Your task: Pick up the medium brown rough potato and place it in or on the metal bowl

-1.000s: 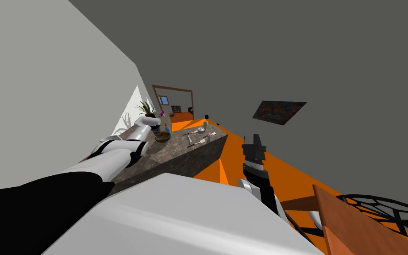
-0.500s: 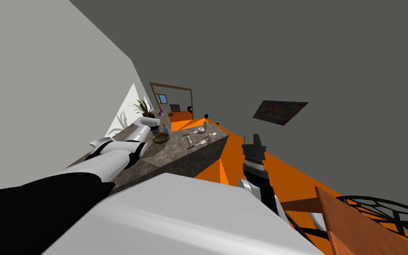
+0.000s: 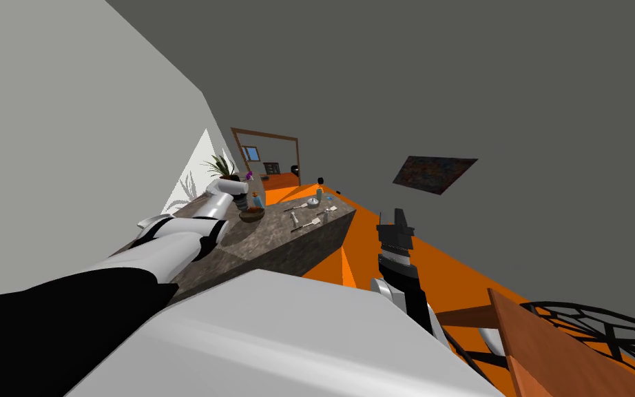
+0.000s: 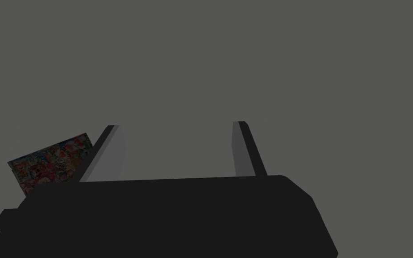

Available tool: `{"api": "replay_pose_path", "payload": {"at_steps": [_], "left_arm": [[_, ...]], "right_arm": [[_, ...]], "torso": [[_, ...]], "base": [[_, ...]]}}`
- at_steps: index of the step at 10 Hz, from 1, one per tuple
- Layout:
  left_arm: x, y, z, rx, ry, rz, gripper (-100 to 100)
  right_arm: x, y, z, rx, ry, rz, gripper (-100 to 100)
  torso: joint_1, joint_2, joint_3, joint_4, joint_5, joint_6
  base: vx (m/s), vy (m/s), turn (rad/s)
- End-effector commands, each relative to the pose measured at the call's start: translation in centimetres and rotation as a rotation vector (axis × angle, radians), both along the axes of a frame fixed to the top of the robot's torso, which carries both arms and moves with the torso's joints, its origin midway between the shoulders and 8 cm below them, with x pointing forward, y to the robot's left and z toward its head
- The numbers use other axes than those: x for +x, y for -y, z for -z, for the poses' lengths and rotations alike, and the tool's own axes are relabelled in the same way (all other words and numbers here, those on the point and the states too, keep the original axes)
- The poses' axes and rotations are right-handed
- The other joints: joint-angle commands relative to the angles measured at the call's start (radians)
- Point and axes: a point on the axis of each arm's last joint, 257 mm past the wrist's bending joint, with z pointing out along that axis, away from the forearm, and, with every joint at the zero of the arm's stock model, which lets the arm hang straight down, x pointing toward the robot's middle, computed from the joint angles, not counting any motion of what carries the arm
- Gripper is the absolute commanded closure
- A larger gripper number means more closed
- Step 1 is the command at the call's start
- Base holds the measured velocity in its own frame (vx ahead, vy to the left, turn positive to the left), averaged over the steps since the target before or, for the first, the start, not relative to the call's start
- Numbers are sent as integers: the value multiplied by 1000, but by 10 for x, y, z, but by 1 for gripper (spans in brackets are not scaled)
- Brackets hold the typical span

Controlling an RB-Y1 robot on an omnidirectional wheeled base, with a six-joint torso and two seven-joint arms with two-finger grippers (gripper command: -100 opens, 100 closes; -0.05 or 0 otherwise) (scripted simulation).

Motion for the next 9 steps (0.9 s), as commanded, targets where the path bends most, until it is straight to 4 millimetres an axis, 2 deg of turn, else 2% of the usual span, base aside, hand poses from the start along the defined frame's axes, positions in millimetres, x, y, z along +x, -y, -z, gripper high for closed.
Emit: {"api": "replay_pose_path", "payload": {"at_steps": [1, 2, 5, 6, 7, 9], "left_arm": [[-2, -1, -13, -1, -1, -5, -100], [-4, -1, -25, 0, 0, -9, -100], [-6, -1, -42, 0, 1, -15, -100], [-5, -4, -39, 1, 3, -12, -100], [-6, -3, -39, 0, 1, -13, 0], [-5, -3, -39, 0, 1, -13, 0]], "right_arm": [[0, 0, 0, 0, 0, 0, 0], [0, 0, 0, 0, 0, 0, 0], [0, 0, 0, 0, 0, 0, 0], [0, 0, 0, 0, 0, 0, 0], [0, 0, 0, 0, 0, 0, 0], [0, 0, 0, 0, 0, 0, 0]], "torso": [[0, 0, 0, 0, 0, 0], [0, 0, 0, 0, 0, 0], [0, 0, 0, 0, 0, 0], [0, 0, 0, 0, 0, 0], [0, 0, 0, 0, 0, 0], [0, -1, 0, 0, 0, 0]], "base": [[-15, 13, -31], [-13, 13, -34], [-11, 7, -19], [0, 0, 0], [0, 0, 0], [0, 0, 0]]}}
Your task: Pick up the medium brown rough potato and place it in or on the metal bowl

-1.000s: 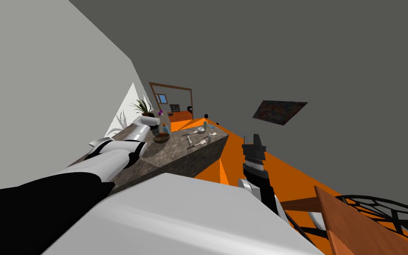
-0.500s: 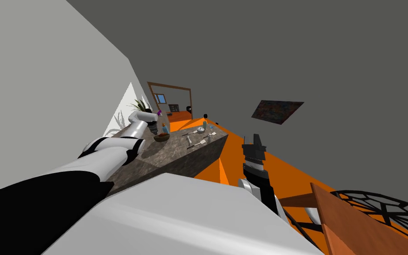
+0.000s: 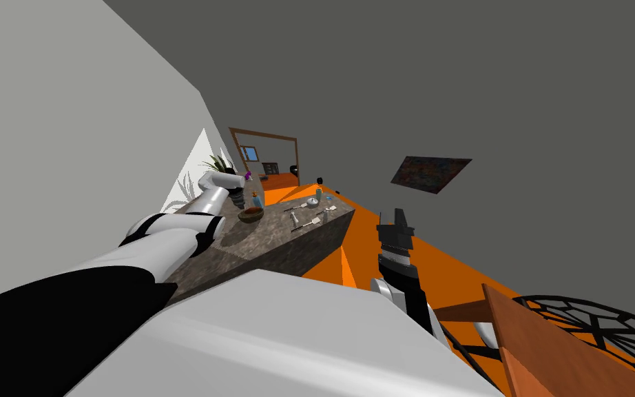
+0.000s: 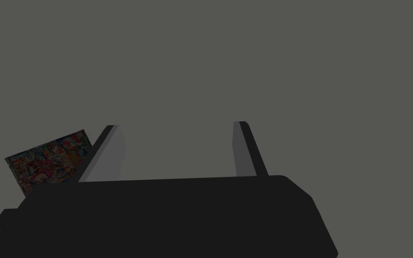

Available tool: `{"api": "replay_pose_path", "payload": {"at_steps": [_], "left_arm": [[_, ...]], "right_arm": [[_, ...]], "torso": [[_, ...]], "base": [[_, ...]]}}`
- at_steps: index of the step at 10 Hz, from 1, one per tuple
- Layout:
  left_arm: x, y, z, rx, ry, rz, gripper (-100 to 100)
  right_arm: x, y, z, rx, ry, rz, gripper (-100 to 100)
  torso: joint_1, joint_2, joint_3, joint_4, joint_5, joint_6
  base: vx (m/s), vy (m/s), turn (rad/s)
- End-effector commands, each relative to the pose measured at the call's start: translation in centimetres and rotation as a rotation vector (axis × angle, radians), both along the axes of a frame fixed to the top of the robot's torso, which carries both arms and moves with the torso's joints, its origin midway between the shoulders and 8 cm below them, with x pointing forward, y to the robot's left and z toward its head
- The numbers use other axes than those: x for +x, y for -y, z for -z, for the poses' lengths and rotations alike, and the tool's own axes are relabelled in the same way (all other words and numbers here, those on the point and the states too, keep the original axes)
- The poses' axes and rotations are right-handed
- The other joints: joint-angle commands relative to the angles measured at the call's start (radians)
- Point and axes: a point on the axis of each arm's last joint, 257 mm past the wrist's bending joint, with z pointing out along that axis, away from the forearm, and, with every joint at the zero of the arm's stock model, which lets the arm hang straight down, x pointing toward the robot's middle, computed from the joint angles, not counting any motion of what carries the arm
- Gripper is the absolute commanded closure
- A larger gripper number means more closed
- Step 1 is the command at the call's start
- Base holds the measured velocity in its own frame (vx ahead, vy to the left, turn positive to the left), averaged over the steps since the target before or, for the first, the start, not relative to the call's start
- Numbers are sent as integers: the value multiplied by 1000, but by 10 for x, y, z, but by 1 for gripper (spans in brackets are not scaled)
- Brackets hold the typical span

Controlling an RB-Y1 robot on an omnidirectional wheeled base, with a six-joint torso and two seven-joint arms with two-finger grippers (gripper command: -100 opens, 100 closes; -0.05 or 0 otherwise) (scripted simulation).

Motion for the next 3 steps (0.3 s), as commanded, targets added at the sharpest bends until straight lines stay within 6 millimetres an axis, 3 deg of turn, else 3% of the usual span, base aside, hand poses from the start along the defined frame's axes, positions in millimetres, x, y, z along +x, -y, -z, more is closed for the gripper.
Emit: {"api": "replay_pose_path", "payload": {"at_steps": [1, 3], "left_arm": [[0, 0, 0, 0, 0, 0, 0], [0, 0, 0, 0, 0, 0, 0]], "right_arm": [[0, 0, 0, 0, 0, 0, 0], [0, 0, 0, 0, 0, 0, 0]], "torso": [[0, 0, 0, 0, 0, 0], [0, 0, 0, 0, 0, 0]], "base": [[0, 0, 0], [0, 0, 0]]}}
